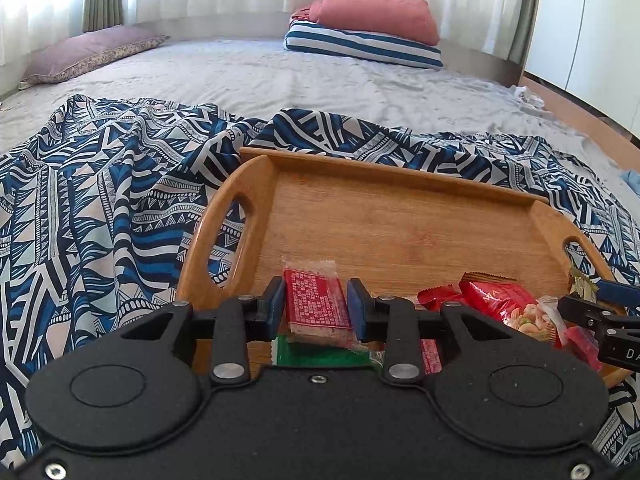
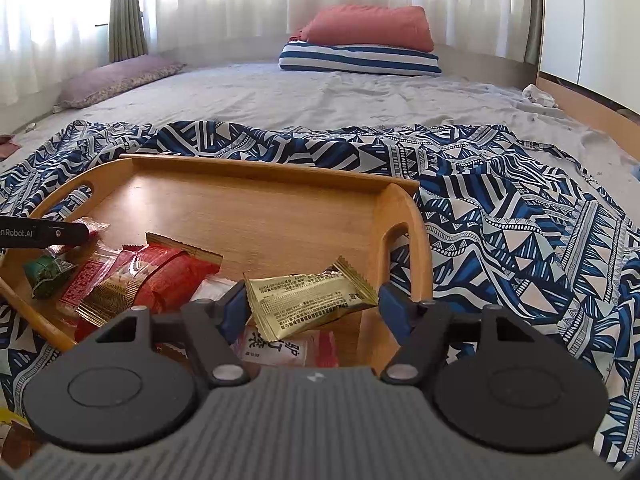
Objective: Organize snacks
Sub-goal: 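Carry the red bar in the left tool while the right tool carries the gold packet over the tray, then open the left tool beside the green packet while the right tool releases the gold packet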
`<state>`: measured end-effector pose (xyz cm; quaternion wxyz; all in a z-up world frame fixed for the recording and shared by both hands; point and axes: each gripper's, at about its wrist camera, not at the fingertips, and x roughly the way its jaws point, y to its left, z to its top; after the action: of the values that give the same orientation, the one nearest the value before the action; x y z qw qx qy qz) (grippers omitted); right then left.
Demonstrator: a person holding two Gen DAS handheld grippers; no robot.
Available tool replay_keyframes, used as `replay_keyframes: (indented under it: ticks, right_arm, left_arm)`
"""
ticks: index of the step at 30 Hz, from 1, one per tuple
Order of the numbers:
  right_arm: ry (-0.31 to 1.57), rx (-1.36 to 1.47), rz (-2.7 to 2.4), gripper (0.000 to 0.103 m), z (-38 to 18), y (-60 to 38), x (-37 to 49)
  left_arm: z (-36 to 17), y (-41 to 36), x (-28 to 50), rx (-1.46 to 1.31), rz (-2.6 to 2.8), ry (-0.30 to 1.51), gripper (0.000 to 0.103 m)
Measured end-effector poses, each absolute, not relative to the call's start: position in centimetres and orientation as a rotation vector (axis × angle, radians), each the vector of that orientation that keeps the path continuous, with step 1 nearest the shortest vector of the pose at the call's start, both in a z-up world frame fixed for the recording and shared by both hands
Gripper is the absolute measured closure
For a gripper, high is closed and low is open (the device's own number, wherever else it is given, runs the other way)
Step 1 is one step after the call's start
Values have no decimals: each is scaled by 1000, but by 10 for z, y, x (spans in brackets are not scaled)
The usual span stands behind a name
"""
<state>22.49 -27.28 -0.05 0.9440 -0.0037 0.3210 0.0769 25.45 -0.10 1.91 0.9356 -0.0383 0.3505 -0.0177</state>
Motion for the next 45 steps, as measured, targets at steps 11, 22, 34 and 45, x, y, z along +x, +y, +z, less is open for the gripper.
replay_keyframes:
  ticks: [11,22,34,45]
  right_arm:
    - [655,-7,161,25,-1,-273,225]
    - [650,-7,162,17,1,-272,224]
    - [635,-15,179,8,13,-265,214]
    - [571,1,221,0,36,-260,183]
  left_arm:
    - [16,-1,255,-79,-30,723,71]
    - [18,-3,254,-64,-23,729,71]
    - [39,-1,237,-30,-33,705,39]
    - [62,-6,198,4,-92,660,12]
